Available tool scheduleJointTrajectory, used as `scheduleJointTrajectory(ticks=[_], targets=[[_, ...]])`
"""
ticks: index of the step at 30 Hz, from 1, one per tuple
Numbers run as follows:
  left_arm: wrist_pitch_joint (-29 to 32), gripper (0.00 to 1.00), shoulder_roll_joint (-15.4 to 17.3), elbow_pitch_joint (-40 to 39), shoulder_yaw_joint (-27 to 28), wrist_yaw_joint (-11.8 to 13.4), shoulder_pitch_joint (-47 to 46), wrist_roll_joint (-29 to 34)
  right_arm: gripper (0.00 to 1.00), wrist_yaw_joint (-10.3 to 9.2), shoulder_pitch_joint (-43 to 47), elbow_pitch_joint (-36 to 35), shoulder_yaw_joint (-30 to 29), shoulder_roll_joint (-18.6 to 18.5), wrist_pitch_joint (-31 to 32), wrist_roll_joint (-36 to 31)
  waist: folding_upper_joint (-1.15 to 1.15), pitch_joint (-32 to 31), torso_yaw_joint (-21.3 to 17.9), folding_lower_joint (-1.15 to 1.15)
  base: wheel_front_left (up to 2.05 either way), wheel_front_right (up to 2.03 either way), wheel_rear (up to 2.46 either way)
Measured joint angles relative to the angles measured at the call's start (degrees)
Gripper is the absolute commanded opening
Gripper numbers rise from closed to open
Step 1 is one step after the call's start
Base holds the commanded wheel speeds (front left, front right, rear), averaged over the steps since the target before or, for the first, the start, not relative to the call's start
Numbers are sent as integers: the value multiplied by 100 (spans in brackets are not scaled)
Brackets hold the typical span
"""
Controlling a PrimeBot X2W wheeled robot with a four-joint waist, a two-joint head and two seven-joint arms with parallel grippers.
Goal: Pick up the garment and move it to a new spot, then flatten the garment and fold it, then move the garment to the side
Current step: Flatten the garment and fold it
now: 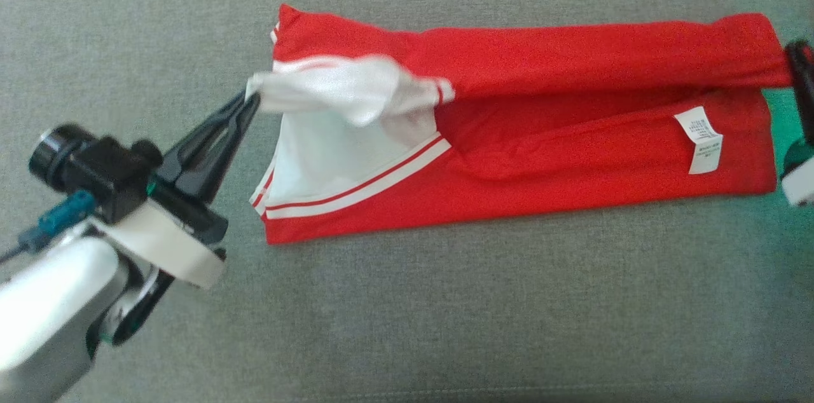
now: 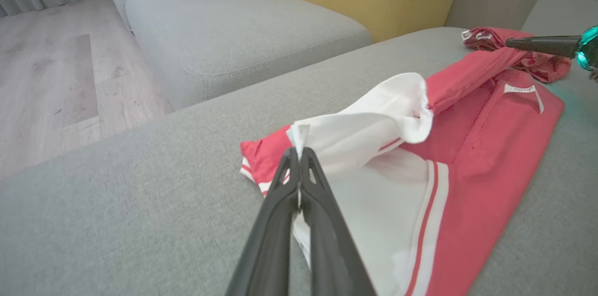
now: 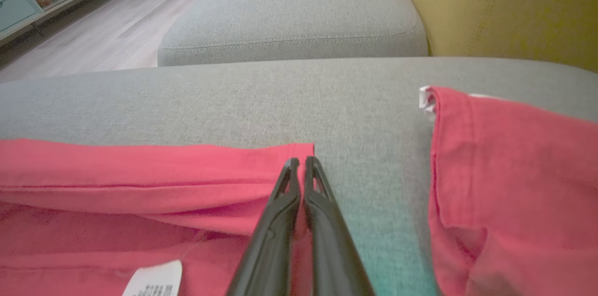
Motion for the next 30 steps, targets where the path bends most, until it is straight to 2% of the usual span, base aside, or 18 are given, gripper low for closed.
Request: scheduleJointTrajectory(ticks=[7,8,9,10,11,14,17,20,23,25,30], targets=[[-101,0,46,-119,-62,265,442,-167,0,0,658,-276,-382,282,24,-247,0,-9,-30,0,0,0,0],[-138,0,37,-138,-73,266,500,-233,25,0,709,-276,-450,350,54,-285,0,-10,-33,0,0,0,0],[-172,15,13,-146,-70,272,570,-361,95,0,762,-275,-509,421,57,-316,0,-10,-37,0,0,0,0],[-202,75,3,-136,-73,320,643,-431,100,0,795,-268,-570,506,57,-370,0,-11,-45,0,0,0,0],[-225,100,-12,-105,-76,347,714,-454,100,0,820,-264,-665,613,48,-438,0,-15,-54,0,0,0,0],[-411,100,-194,30,-58,486,877,-501,100,0,878,-207,-1056,968,-149,-621,0,-66,-58,0,0,0,0],[-587,100,-480,164,131,828,1036,-478,100,0,983,-260,-1525,1381,-444,-733,0,-178,-52,0,0,0,0],[-664,100,-932,343,565,1222,1301,-297,100,0,1266,-336,-1900,1901,-677,-870,0,-330,-48,0,0,0,0],[-672,100,-1527,369,1248,1502,1655,268,100,0,1525,-331,-2102,2323,-717,-990,0,-474,-25,0,0,0,0],[-673,100,-1911,364,1641,1617,1926,746,100,0,1559,-255,-2201,2488,-719,-1087,0,-557,0,0,0,0,0],[-680,100,-2704,324,2284,1581,2735,1770,100,0,1472,56,-2610,2666,-689,-1268,0,-699,142,-1,0,0,0]])
